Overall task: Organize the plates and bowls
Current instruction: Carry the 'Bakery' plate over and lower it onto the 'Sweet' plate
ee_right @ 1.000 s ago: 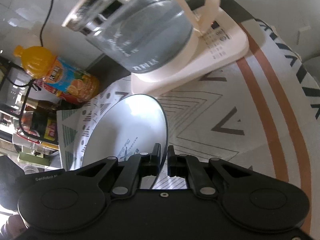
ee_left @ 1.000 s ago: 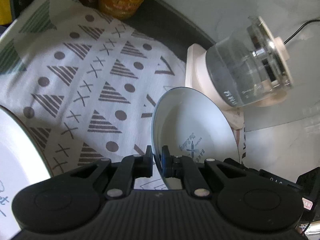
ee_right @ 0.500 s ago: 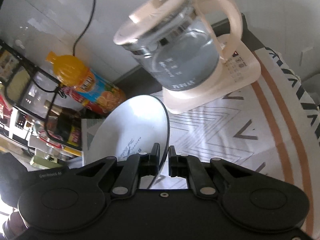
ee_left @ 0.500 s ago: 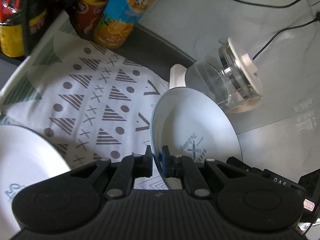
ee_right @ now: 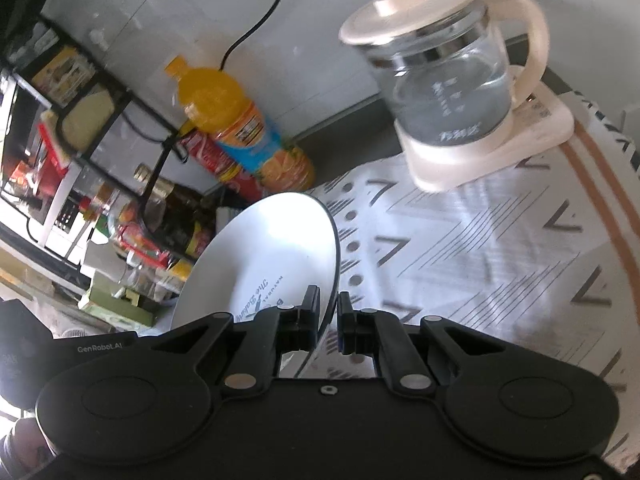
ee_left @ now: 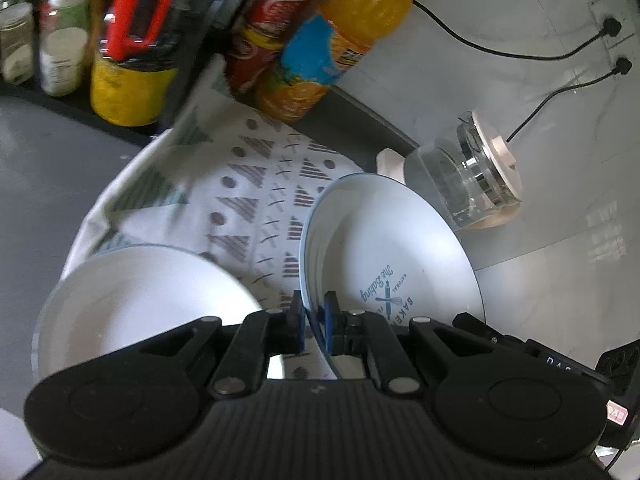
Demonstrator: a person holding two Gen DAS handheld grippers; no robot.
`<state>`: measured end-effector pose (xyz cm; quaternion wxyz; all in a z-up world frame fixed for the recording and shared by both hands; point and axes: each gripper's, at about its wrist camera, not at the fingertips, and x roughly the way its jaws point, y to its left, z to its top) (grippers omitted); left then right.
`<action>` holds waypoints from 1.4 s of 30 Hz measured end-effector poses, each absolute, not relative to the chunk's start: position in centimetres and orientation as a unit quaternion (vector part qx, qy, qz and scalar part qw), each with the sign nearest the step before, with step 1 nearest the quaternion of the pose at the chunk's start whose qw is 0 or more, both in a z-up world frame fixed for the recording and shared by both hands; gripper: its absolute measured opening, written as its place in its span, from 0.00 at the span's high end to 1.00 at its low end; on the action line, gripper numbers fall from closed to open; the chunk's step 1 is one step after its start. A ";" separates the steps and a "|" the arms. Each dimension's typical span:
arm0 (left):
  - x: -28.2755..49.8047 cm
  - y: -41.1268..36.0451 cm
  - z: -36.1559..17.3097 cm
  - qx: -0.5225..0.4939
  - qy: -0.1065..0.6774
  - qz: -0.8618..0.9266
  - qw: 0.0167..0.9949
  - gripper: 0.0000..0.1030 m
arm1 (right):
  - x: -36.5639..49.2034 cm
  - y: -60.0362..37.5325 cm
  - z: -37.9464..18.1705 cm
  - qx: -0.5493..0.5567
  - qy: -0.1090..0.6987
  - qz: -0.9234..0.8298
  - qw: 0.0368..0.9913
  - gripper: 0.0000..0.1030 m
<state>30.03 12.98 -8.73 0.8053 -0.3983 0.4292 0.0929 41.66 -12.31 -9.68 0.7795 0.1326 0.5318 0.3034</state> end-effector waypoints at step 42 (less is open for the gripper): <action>20.1 16.1 -16.4 -0.373 0.490 0.120 0.779 0.92 | 27.4 -4.5 -14.0 0.005 0.557 0.248 0.792 0.90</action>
